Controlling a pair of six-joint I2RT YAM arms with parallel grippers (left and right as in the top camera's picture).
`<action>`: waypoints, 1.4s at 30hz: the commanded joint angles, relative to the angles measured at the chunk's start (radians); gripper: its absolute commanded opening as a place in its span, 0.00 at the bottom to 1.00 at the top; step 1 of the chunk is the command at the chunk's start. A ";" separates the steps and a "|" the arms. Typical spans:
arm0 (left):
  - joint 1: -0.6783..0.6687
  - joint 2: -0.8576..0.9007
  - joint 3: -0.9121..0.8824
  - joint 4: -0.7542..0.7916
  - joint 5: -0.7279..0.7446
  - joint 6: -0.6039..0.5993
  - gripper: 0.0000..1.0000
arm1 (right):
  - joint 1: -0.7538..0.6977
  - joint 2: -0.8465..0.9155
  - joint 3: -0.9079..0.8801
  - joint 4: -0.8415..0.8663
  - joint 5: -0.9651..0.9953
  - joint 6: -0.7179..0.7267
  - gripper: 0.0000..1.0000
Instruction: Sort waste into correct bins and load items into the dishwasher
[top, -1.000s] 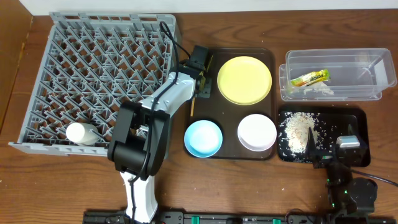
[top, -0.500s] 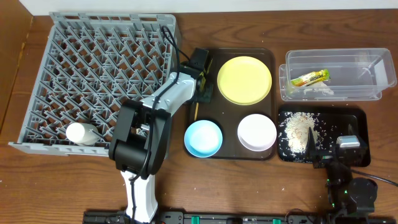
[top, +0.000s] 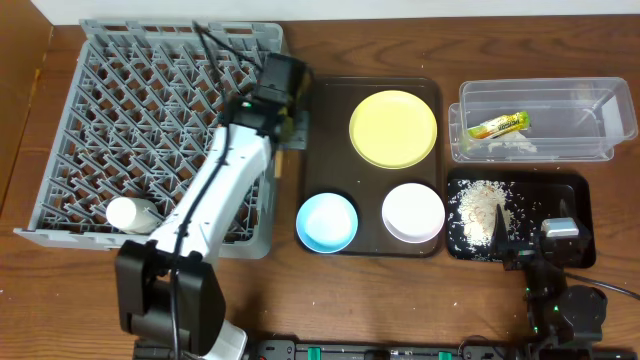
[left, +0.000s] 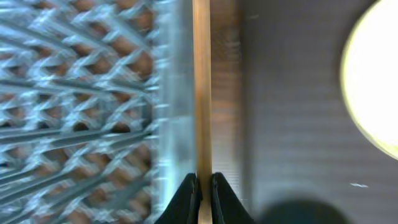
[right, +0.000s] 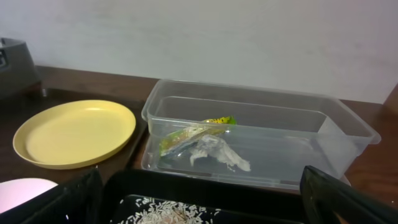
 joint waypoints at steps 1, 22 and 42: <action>0.055 0.051 -0.010 -0.012 -0.098 0.060 0.08 | -0.010 -0.004 -0.002 -0.003 -0.004 0.012 0.99; -0.105 -0.145 0.017 -0.219 0.267 -0.219 0.51 | -0.009 -0.004 -0.002 -0.004 -0.004 0.012 0.99; -0.380 0.209 -0.084 0.077 0.542 -0.242 0.49 | -0.010 -0.004 -0.002 -0.003 -0.004 0.012 0.99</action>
